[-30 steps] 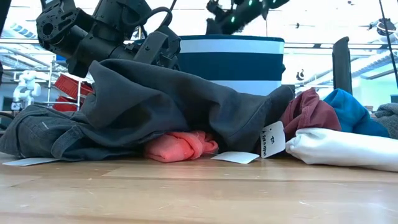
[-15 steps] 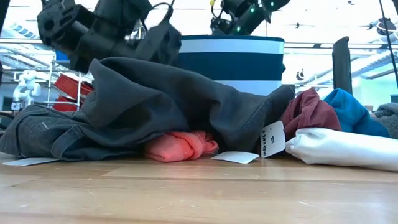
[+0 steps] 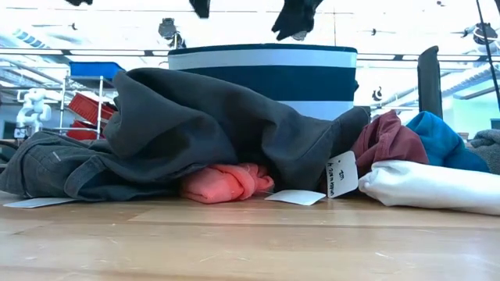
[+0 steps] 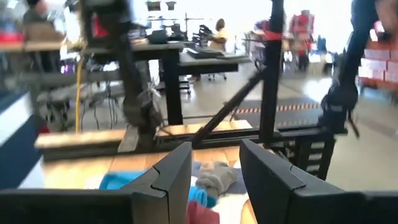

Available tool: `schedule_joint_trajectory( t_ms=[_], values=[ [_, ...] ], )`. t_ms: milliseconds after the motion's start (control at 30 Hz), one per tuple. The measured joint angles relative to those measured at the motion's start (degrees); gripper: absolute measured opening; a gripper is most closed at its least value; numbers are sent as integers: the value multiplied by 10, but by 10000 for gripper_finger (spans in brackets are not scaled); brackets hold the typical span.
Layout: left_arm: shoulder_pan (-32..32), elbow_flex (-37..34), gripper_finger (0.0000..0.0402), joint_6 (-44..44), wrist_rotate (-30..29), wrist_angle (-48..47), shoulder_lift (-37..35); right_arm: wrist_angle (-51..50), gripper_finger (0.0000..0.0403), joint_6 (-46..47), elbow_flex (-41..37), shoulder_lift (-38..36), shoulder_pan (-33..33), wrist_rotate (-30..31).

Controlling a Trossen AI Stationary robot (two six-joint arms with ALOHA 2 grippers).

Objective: Sort clothes
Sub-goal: Put the white sock into the blue bin

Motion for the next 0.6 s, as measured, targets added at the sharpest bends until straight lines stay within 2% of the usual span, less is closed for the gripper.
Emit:
schedule_joint_trajectory(
  t_ms=[167, 300, 433, 600],
  values=[
    [-15, 164, 145, 94, 14, -178, 101, -48, 243, 5, 50, 0, 0, -1],
    [-3, 274, 145, 141, 84, -287, 184, -67, 244, 17, 62, -2, 0, 2],
    [14, 342, 145, 145, 185, -303, 257, -83, 244, 25, 62, -2, 0, 3],
    [25, 391, 145, 162, 216, -300, 333, -121, 244, 24, 62, -2, 0, 4]
  ],
)
